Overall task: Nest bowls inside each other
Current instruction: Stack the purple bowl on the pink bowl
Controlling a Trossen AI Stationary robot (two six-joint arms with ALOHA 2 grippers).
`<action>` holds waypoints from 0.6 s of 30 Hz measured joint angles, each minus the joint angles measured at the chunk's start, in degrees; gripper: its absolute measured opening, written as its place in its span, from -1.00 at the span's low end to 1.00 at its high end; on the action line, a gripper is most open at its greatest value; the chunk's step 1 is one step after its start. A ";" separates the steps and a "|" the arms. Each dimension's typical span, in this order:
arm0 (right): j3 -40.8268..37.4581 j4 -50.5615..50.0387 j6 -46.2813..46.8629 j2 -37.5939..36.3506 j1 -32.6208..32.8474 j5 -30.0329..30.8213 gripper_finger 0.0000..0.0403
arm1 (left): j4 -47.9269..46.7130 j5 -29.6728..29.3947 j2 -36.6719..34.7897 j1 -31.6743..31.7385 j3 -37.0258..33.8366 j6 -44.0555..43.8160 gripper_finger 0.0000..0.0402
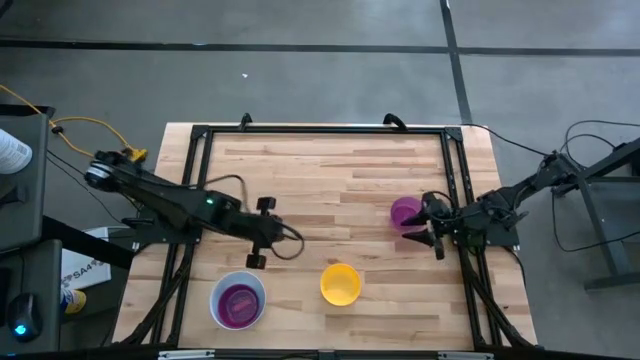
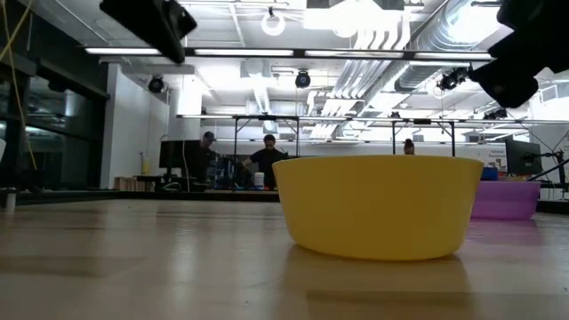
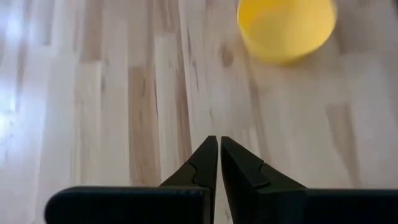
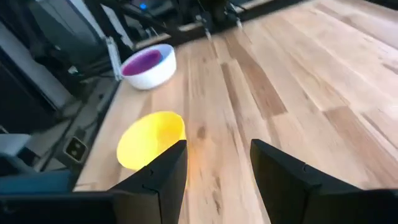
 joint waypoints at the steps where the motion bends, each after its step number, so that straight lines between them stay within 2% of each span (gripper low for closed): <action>1: 1.03 -1.21 0.48 0.84 -1.02 -0.96 -0.16 | 1.35 0.05 -1.76 0.00 -1.18 -0.12 -0.90; 7: 6.38 -7.00 1.29 7.44 -5.87 -8.47 -0.16 | 4.43 1.36 -7.26 -0.01 -6.23 -2.93 -0.90; 10: 8.81 -11.29 2.83 11.61 -8.19 -11.84 -0.16 | 4.50 3.17 -7.67 -0.02 -7.93 -3.04 -0.90; 18: 12.63 -17.14 4.00 21.16 -13.46 -19.07 -0.16 | 4.77 3.15 -7.60 -0.02 -9.26 -3.02 -0.90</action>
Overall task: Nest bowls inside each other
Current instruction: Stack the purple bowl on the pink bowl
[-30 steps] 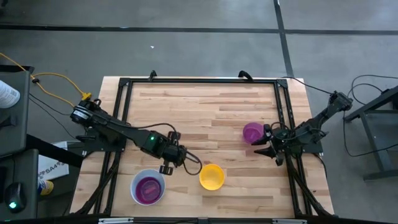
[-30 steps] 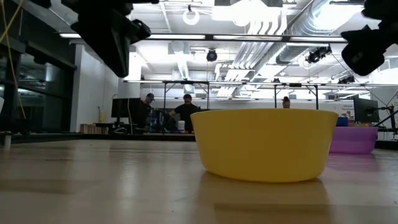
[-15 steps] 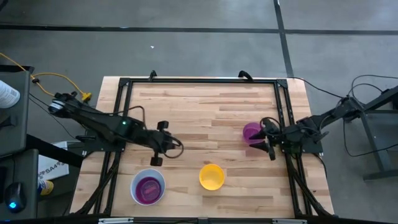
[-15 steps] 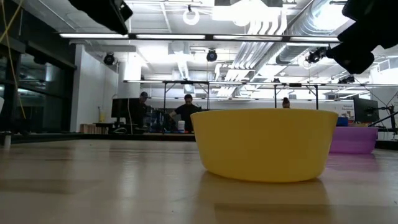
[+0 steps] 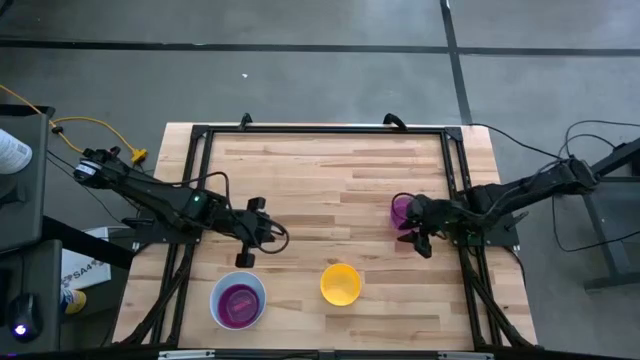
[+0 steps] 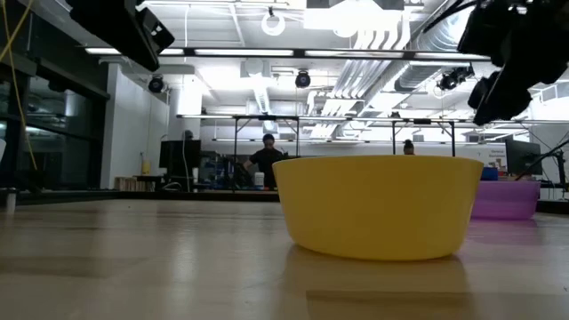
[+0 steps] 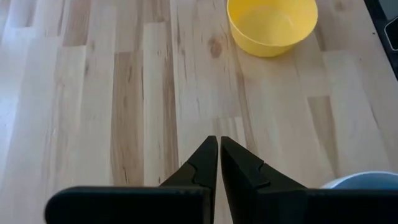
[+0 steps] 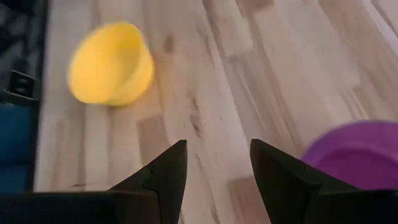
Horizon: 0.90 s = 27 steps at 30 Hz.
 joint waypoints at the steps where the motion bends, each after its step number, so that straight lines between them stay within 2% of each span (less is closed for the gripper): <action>1: 0.40 -0.96 0.10 0.87 -0.48 -0.14 -0.16 | -0.12 0.00 -0.03 0.00 0.00 -0.02 -0.90; 15: 1.32 -10.49 3.54 7.70 -2.91 -0.40 -0.16 | -3.66 0.07 -0.59 0.00 0.00 0.59 -0.90; 27: 1.33 -14.08 -3.02 13.30 -6.61 0.68 -0.16 | -4.82 0.22 -7.25 0.00 0.00 1.52 -0.90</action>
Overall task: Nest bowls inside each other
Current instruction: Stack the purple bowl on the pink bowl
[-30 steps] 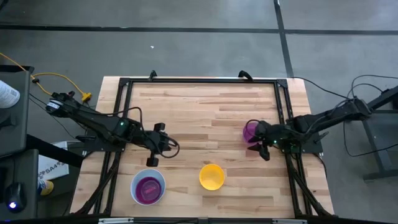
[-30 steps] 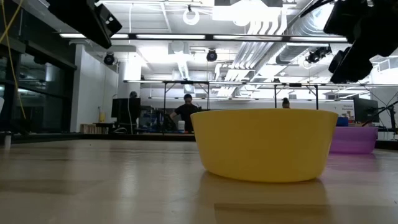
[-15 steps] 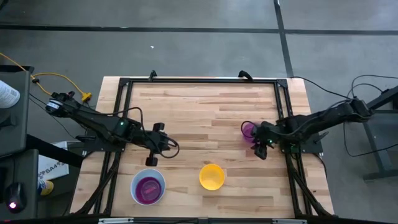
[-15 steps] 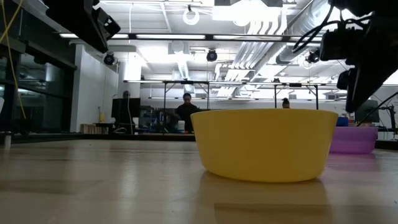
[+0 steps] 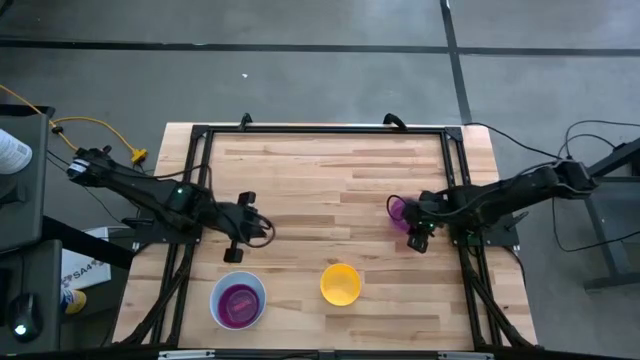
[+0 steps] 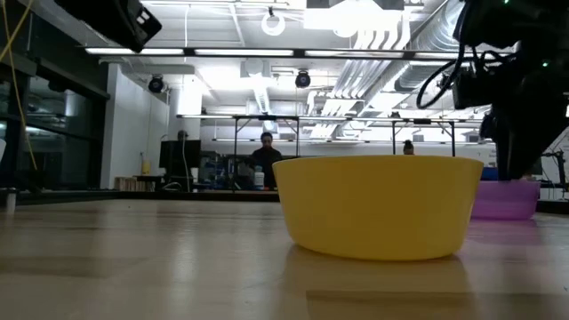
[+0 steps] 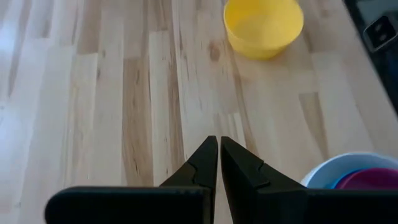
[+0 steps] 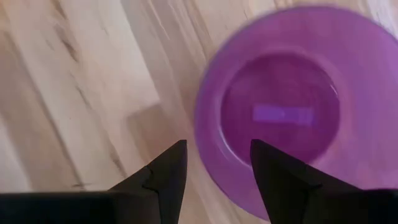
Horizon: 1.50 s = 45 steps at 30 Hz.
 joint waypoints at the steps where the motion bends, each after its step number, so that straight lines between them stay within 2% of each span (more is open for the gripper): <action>1: -0.01 -0.52 -0.57 0.37 -0.18 -0.03 -0.16 | -0.03 0.00 -0.54 0.00 0.00 -0.01 -0.90; 19: 0.01 0.66 -1.63 4.29 -0.38 -1.57 -0.18 | -0.48 0.02 -2.15 0.00 0.00 0.01 -0.90; 23: 0.01 1.72 -1.94 4.47 -0.38 -1.78 -0.33 | -0.48 0.02 -2.15 0.00 0.00 0.01 -0.90; 34: 0.01 4.84 -2.03 4.47 -0.38 -4.46 -0.94 | -0.51 0.04 -2.13 0.00 0.00 -0.01 -0.90; 45: 0.75 7.97 -2.86 4.47 -0.05 -4.48 -0.98 | -0.66 0.07 -2.13 0.00 0.00 -0.01 -0.90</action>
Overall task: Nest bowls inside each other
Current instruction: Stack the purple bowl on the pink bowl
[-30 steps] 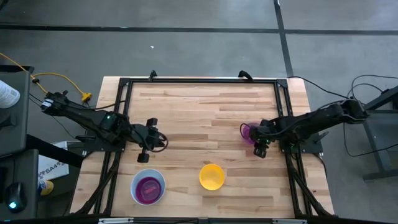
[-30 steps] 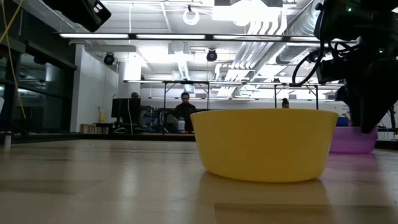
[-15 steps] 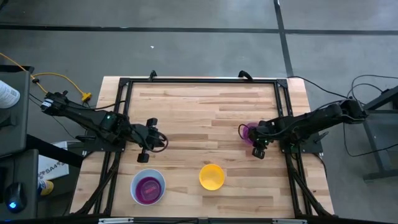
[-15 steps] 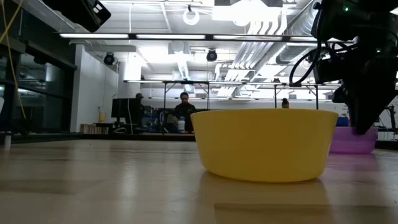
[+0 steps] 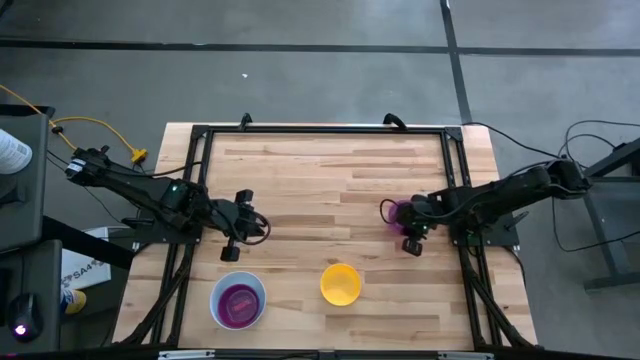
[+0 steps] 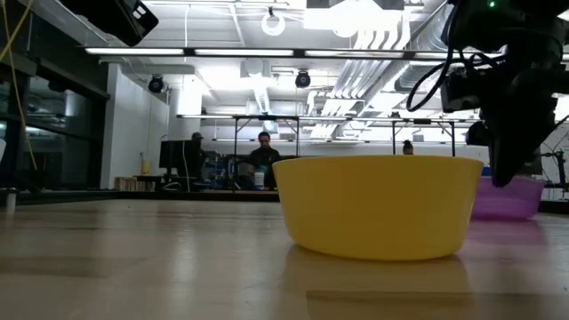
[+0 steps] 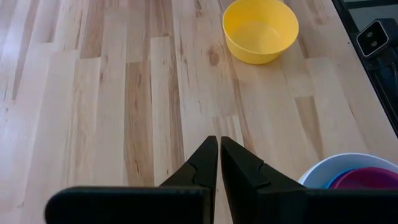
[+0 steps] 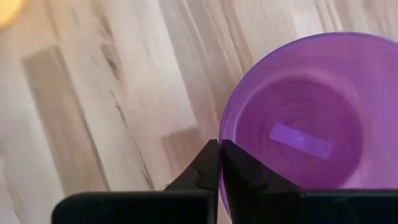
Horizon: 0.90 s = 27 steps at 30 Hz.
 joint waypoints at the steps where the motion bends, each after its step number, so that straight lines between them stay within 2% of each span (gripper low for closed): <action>1: 0.70 0.07 -0.75 0.00 0.32 0.03 -0.98 | -0.02 0.00 0.00 0.00 0.00 0.02 -0.90; 9: 10.40 -0.28 -5.90 0.05 3.80 1.21 -0.98 | -0.51 0.00 0.00 0.00 0.00 0.01 -0.90; 14: 16.32 -0.49 -9.33 3.00 5.62 1.10 -0.98 | -0.49 0.00 0.00 0.00 0.00 0.00 -0.90; 27: 33.56 -2.10 -20.47 23.76 10.41 -3.64 -0.98 | -0.37 1.04 0.00 0.00 0.02 -0.30 -0.90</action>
